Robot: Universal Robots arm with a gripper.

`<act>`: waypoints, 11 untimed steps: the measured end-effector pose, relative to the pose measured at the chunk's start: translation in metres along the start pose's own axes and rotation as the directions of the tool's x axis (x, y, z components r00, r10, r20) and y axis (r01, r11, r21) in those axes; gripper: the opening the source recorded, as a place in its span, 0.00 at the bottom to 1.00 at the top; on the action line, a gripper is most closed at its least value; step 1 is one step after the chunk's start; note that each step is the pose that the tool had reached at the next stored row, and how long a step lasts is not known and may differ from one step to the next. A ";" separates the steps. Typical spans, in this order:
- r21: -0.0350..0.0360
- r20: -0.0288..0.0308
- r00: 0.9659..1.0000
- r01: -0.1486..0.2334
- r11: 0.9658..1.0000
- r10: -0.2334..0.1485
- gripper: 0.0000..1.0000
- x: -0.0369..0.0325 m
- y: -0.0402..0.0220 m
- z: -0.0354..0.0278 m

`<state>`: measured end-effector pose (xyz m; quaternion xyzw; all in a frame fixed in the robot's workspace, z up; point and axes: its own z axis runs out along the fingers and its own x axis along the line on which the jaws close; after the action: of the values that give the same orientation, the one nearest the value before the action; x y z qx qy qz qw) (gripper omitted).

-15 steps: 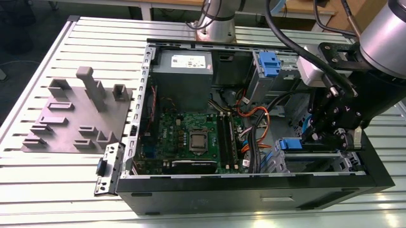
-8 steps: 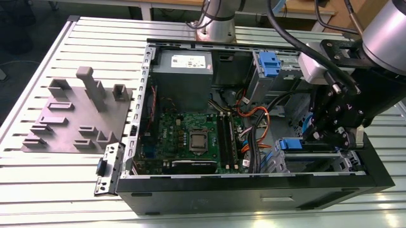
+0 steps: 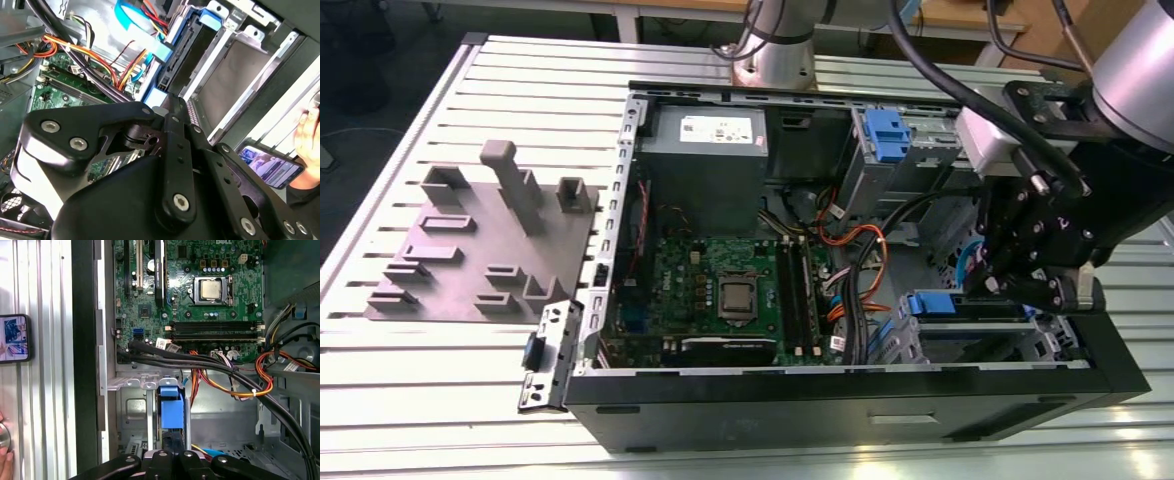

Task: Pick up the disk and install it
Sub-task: 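Insert the first disk wire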

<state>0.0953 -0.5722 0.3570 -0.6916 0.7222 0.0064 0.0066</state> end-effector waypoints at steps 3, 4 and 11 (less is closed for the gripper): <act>0.000 0.000 1.000 0.000 1.000 0.000 0.11 -0.0002 -0.0037 0.0000; 0.000 0.000 1.000 0.000 1.000 0.000 0.11 -0.0002 -0.0049 0.0000; 0.000 0.000 1.000 0.000 1.000 0.000 0.11 -0.0004 -0.0095 0.0000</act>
<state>0.1049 -0.5722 0.3570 -0.6916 0.7223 0.0064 0.0066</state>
